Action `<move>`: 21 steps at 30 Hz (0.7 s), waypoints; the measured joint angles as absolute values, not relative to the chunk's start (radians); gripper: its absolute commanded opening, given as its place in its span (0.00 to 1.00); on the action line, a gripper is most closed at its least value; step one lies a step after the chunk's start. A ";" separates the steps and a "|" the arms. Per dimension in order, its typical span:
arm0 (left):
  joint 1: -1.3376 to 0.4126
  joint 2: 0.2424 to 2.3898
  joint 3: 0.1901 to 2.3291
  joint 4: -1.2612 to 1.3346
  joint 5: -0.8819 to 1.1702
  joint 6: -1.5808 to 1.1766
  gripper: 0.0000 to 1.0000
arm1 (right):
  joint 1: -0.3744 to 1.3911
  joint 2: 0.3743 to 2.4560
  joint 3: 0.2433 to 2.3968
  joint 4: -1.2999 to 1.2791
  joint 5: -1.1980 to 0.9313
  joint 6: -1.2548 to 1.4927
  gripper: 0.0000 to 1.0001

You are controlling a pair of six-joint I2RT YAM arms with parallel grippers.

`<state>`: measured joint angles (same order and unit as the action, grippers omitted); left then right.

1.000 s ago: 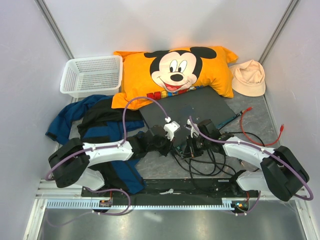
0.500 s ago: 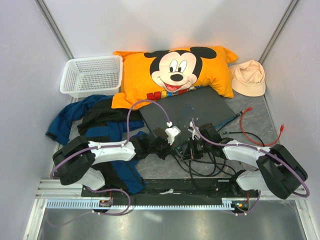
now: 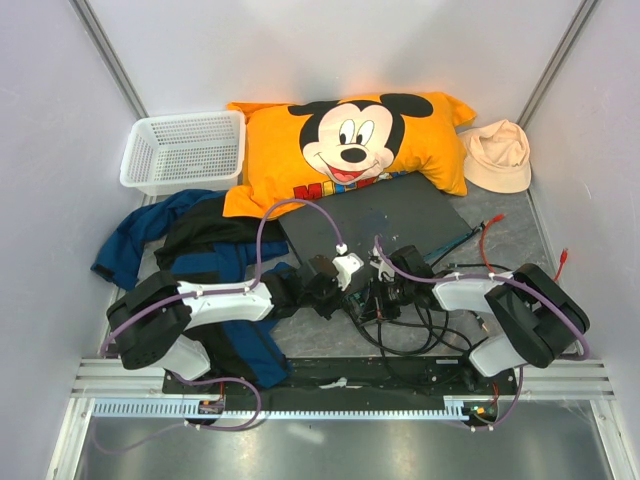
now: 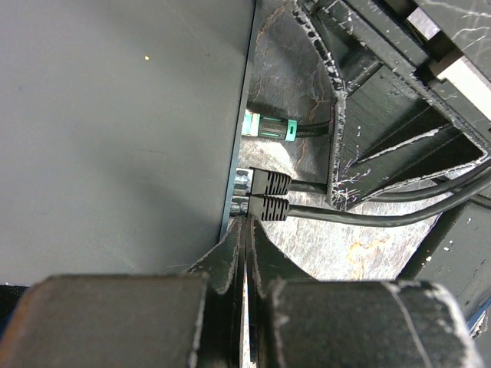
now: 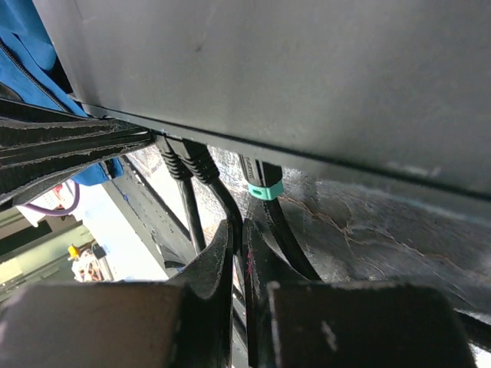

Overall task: Pull the plug from the switch port
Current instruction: Pull the connector from the switch port.

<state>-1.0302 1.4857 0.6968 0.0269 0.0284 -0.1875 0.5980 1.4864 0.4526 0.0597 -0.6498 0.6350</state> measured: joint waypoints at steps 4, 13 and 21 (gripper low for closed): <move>-1.030 1.486 0.708 0.010 0.028 -0.181 0.02 | 0.598 1.492 0.458 0.054 -0.654 0.635 0.00; -1.030 1.486 0.758 0.057 0.012 -0.145 0.02 | 0.598 1.501 0.467 0.046 -0.655 0.631 0.00; -1.030 1.500 0.774 0.100 0.002 -0.130 0.02 | 0.598 1.501 0.468 0.044 -0.655 0.628 0.00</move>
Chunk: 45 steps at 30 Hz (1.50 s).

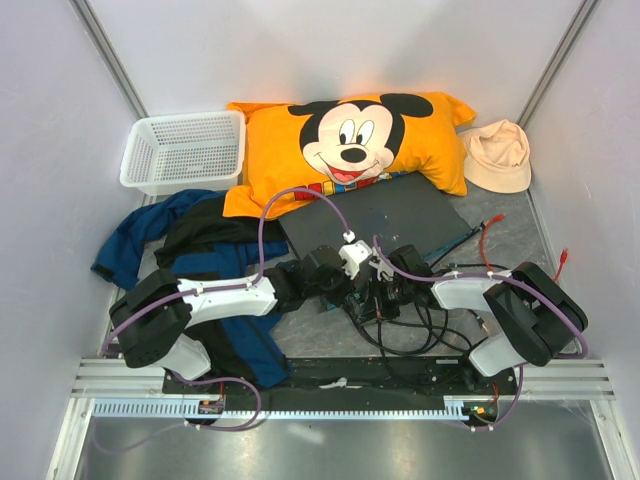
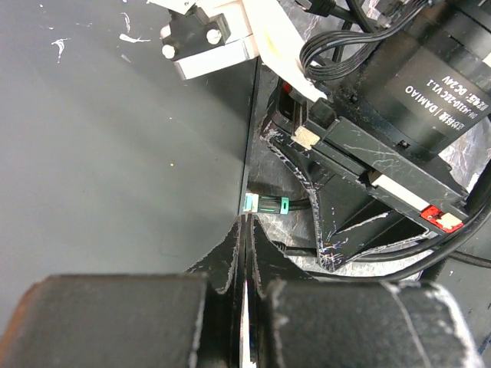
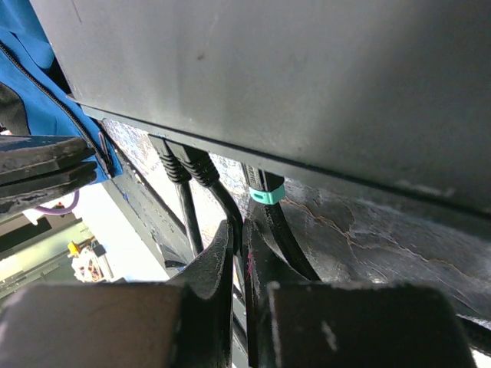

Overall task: Pull the plug from the switch port
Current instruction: Pull the connector from the switch port.

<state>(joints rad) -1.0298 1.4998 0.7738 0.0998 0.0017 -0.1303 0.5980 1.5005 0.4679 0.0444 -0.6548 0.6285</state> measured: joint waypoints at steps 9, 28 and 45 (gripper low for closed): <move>-1.033 1.501 0.745 0.108 0.006 -0.107 0.02 | 0.598 1.501 0.469 0.044 -0.654 0.628 0.00; -1.089 1.503 0.679 0.163 0.001 -0.062 0.02 | 0.598 1.501 0.472 0.036 -0.653 0.625 0.00; -1.094 1.512 0.679 0.166 -0.089 -0.027 0.02 | 0.598 1.504 0.474 0.036 -0.654 0.625 0.00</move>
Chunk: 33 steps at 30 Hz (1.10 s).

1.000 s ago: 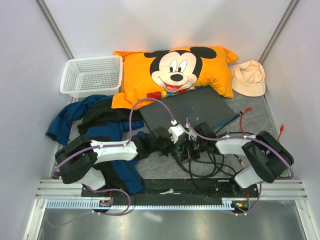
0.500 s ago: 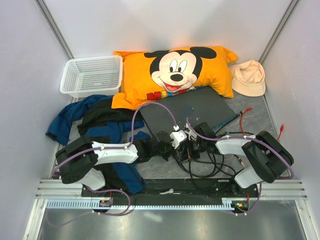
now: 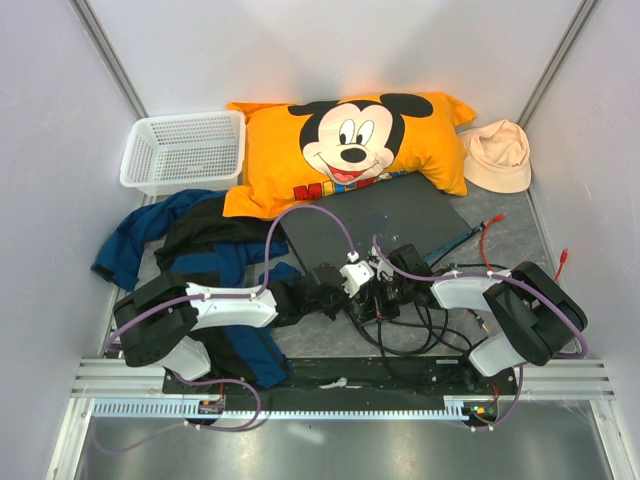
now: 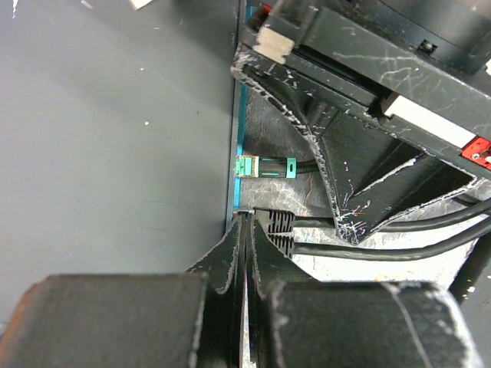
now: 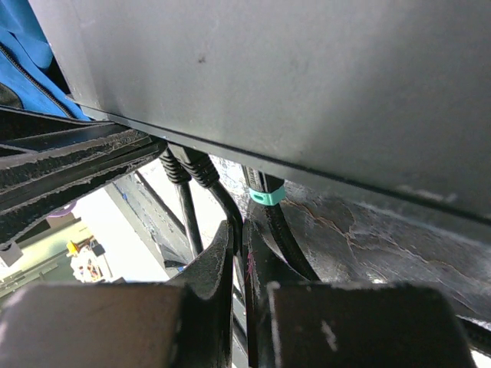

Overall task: Pull the plug from the switch port
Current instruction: Pull the connector from the switch port.

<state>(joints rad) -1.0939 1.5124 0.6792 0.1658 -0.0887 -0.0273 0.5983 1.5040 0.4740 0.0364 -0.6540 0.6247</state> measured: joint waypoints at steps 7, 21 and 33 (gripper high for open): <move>-1.102 1.528 0.681 0.178 -0.101 0.003 0.02 | 0.598 1.504 0.475 0.036 -0.655 0.624 0.00; -1.104 1.534 0.647 0.236 -0.104 -0.015 0.02 | 0.598 1.333 0.504 -0.157 -0.580 0.531 0.00; -1.122 1.627 0.659 0.380 -0.054 -0.047 0.02 | 0.597 1.273 0.505 -0.515 -0.640 0.431 0.00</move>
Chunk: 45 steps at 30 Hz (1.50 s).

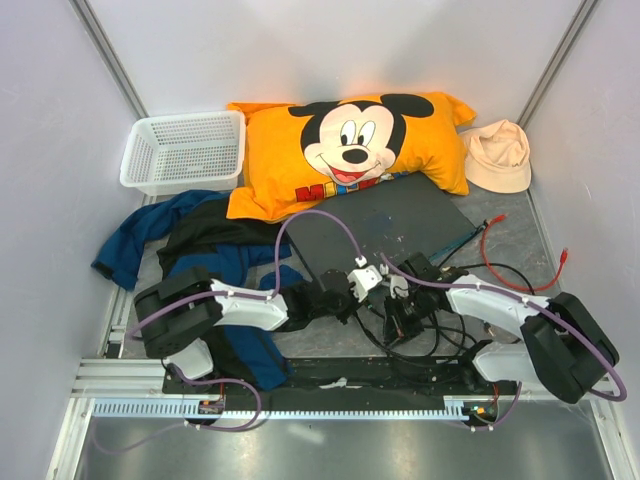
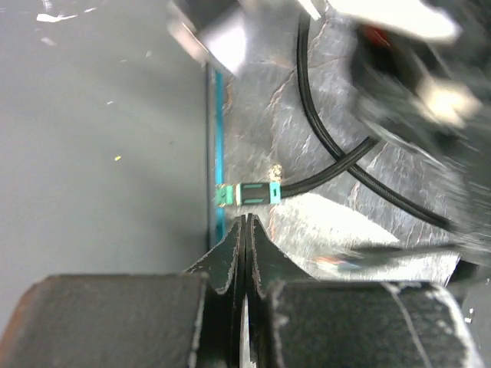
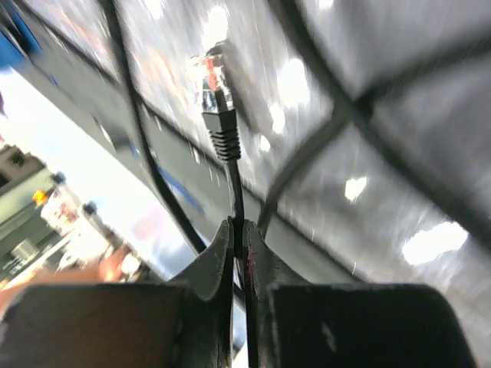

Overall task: Pull the plug from the switch port
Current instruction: Pull the connector from the switch port, then place the connector at the center of the board.

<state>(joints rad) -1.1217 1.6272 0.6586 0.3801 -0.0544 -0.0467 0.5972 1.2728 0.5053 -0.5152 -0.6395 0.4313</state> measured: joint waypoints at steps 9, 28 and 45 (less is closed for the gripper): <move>-1.124 1.642 0.682 0.367 -0.052 -0.065 0.02 | 0.484 1.246 0.693 -0.878 -0.698 0.287 0.00; -1.013 1.383 0.866 -0.029 -0.070 0.008 0.02 | 0.174 1.287 1.354 -0.918 -0.072 -0.041 0.00; -0.743 1.134 0.810 0.026 -0.008 0.069 0.02 | -0.197 1.728 1.383 -0.741 0.247 -0.226 0.14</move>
